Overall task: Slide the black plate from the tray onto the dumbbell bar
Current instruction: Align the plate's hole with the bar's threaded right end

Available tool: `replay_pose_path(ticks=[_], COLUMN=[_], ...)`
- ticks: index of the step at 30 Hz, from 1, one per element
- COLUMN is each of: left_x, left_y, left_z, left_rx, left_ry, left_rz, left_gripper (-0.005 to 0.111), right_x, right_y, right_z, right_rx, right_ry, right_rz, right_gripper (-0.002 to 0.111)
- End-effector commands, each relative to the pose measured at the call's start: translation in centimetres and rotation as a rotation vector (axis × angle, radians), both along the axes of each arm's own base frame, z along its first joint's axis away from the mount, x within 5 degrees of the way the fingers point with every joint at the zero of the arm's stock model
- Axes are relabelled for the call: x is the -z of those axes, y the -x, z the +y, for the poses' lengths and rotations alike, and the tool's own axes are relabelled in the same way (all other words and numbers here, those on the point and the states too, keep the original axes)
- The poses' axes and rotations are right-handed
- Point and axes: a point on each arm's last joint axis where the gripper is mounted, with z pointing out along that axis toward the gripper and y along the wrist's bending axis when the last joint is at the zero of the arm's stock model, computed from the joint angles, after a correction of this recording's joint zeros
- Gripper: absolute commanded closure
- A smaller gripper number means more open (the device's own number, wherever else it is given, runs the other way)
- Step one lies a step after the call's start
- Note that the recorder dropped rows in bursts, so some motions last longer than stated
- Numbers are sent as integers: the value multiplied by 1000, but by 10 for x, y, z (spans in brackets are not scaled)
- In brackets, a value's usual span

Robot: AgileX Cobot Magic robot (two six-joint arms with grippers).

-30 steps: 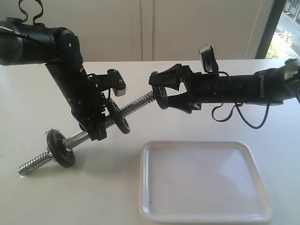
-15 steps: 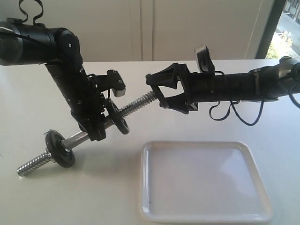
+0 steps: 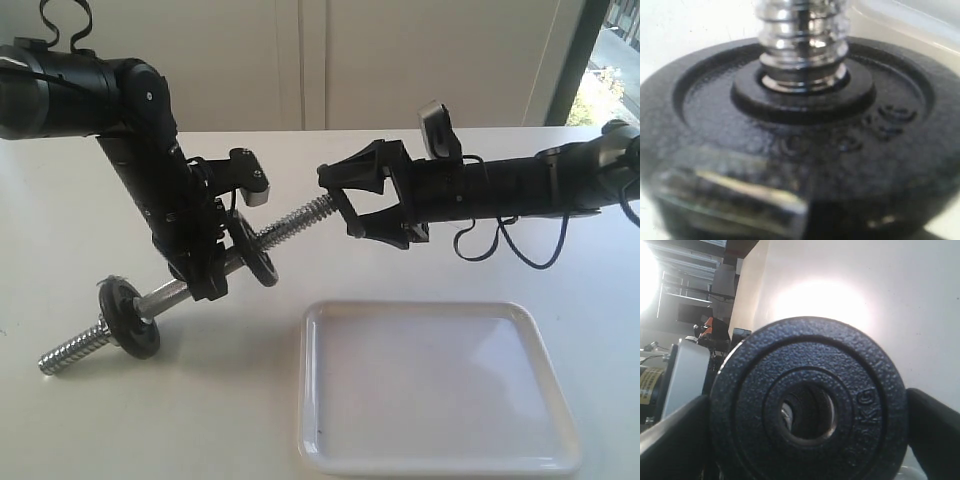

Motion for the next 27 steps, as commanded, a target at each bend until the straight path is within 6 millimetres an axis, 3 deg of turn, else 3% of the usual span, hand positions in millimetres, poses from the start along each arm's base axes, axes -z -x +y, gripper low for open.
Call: replay_pose_path(ticks=[1, 10, 27], left_x=[-32, -32, -32], left_y=[4, 4, 4], left_z=[-5, -5, -4], left_rx=[-16, -16, -15], left_ry=[99, 99, 98], left_rz=[-53, -53, -52], left_gripper=[107, 107, 107], right_x=[-14, -38, -37], right_y=[-3, 2, 9], right_z=[-8, -8, 12], right_rx=[12, -2, -60], right_ry=[-64, -56, -47], right_rz=[-12, -53, -47], right_gripper=[108, 108, 108])
